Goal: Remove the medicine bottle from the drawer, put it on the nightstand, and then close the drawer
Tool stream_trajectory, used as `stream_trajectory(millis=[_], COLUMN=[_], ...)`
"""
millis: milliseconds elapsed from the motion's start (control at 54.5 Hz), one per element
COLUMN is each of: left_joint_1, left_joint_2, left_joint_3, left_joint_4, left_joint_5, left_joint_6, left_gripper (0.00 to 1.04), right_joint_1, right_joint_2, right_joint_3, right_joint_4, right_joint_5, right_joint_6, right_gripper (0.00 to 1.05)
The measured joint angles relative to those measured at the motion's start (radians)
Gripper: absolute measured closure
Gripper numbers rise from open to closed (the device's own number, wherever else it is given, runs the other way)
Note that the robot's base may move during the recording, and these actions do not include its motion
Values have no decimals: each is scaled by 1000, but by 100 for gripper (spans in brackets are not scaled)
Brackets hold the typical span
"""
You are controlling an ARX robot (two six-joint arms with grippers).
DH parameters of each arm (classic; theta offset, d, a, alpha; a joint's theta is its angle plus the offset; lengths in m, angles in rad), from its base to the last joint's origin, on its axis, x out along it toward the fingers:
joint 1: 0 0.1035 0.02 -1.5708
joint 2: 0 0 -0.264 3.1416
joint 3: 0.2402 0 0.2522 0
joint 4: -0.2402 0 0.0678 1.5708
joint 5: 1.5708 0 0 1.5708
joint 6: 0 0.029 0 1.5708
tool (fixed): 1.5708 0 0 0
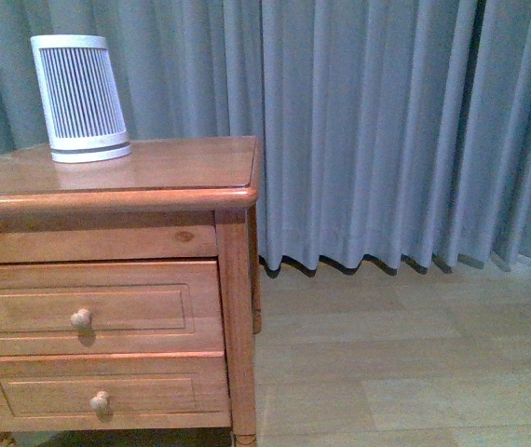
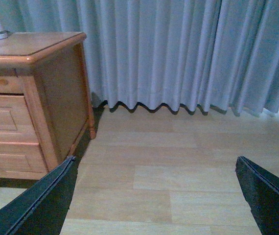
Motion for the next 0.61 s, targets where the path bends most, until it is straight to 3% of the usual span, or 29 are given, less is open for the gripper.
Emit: stream_trajectory(millis=[110,202,294,606], left_joint_1=[69,77,45,-70], left_joint_2=[345,595,859,1614], left_joint_3=[183,348,484,756], left_joint_4=[171,354,512,753], left_joint_5=[72,86,73,-5], left_joint_6=[-10,1,47,99], left_gripper=[7,7,7,7], right_joint_1=[0,0,0,0], right_joint_2=[0,0,0,0], right_joint_3=[0,0,0,0], right_joint_4=[0,0,0,0], right_joint_5=[-1,-1,-1,-1], right_joint_6=[0,0,0,0], right_gripper=[7,7,7,7])
